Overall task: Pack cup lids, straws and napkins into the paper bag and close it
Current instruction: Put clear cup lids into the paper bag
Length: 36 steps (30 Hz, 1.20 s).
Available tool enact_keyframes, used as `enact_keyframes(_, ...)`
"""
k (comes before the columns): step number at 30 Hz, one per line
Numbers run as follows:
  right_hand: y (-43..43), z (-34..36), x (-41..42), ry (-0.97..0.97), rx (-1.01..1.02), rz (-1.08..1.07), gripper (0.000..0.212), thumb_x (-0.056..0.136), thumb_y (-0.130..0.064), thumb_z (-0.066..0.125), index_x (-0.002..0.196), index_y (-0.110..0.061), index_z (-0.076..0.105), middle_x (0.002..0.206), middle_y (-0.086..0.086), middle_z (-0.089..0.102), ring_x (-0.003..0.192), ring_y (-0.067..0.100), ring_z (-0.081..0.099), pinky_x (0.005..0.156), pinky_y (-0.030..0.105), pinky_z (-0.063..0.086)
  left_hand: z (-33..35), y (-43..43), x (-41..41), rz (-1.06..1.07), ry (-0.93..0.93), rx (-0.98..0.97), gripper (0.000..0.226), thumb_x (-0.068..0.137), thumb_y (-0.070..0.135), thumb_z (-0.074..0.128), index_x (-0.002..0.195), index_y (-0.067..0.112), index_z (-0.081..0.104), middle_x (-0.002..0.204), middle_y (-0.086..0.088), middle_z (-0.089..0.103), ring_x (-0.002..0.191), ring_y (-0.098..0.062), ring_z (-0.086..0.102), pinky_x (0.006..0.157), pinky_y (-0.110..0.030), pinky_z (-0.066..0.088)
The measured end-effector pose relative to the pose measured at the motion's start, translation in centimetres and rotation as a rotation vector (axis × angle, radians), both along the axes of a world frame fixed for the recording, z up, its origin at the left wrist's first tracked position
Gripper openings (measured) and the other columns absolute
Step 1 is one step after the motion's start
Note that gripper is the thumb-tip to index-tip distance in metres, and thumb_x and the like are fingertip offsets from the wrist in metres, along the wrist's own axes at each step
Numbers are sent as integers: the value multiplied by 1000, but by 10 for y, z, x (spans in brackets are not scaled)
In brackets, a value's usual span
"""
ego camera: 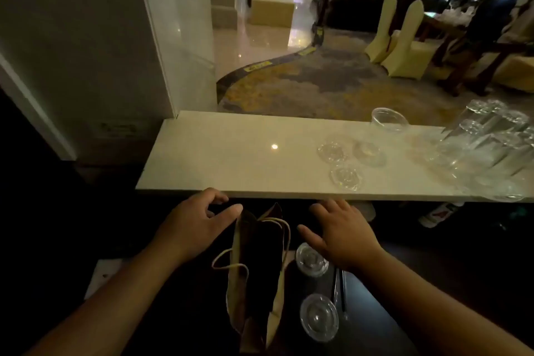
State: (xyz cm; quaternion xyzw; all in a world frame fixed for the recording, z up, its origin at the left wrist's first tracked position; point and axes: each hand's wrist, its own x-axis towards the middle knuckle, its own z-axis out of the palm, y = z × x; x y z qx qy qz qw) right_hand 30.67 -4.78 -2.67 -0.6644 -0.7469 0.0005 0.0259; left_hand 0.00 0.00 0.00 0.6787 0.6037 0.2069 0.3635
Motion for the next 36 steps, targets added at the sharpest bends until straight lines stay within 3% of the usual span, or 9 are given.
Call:
enact_keyframes(5,-5,-47,1,6,-180,-8,73,88,-76,29,140,-28,47,128,-3,54,118,22,51,93,37,45,-25,-7,-1,-8,-34,-167,35,89,63,69,115,39,66,110,15,69,94,-5,66,77,-33,55)
enact_keyframes(9,-4,-72,3,39,-336,-44,85,82,-71,46,154,-31,25,148,2,41,129,28,45,101,43,46,-41,-9,-3,-52,-119,-273,57,71,75,72,118,44,66,112,14,74,101,-7,72,88,-38,63)
enact_keyframes(13,-3,-91,4,65,-411,-86,94,79,-65,58,157,-34,16,152,3,36,130,31,45,99,44,48,-47,-8,-2,-90,-138,-352,50,77,64,81,120,49,61,121,17,68,114,-6,65,95,-36,58)
enact_keyframes(17,-2,-107,3,74,-430,-114,92,81,-58,64,156,-33,17,151,4,38,127,32,48,97,44,50,-52,-7,-7,-99,-182,-411,70,52,80,85,111,52,62,122,14,70,113,-6,68,89,-28,58)
enact_keyframes(22,0,-113,5,85,-451,-145,90,84,-55,64,157,-32,17,151,5,37,128,33,47,97,43,50,-53,-8,-6,-63,-228,-404,32,88,39,81,115,46,65,118,6,75,106,-10,75,81,-24,61)
enact_keyframes(25,1,-115,6,89,-482,-159,95,82,-53,69,157,-32,16,149,6,38,128,33,47,98,43,49,-53,-6,-5,-51,-278,-477,34,92,30,79,120,44,64,121,0,75,102,-15,79,90,-38,65)
enact_keyframes(28,1,-118,5,105,-501,-177,96,80,-51,72,156,-30,18,147,6,40,128,33,47,99,43,50,-49,2,-9,-88,-270,-656,45,89,34,81,124,50,56,129,-2,70,109,-25,76,95,-46,64)
enact_keyframes(32,-1,-119,4,100,-488,-176,93,80,-52,71,156,-30,20,146,6,40,128,31,47,98,42,51,-35,8,-9,-222,-183,-819,68,89,26,81,135,51,38,134,-2,61,113,-26,71,81,-35,62)
enact_keyframes(36,0,-118,5,100,-488,-175,92,81,-51,71,155,-29,22,146,6,41,127,31,48,97,42,51,-34,12,-10,-198,-171,-784,61,93,10,73,140,39,47,127,-6,70,109,-24,75,86,-31,63)
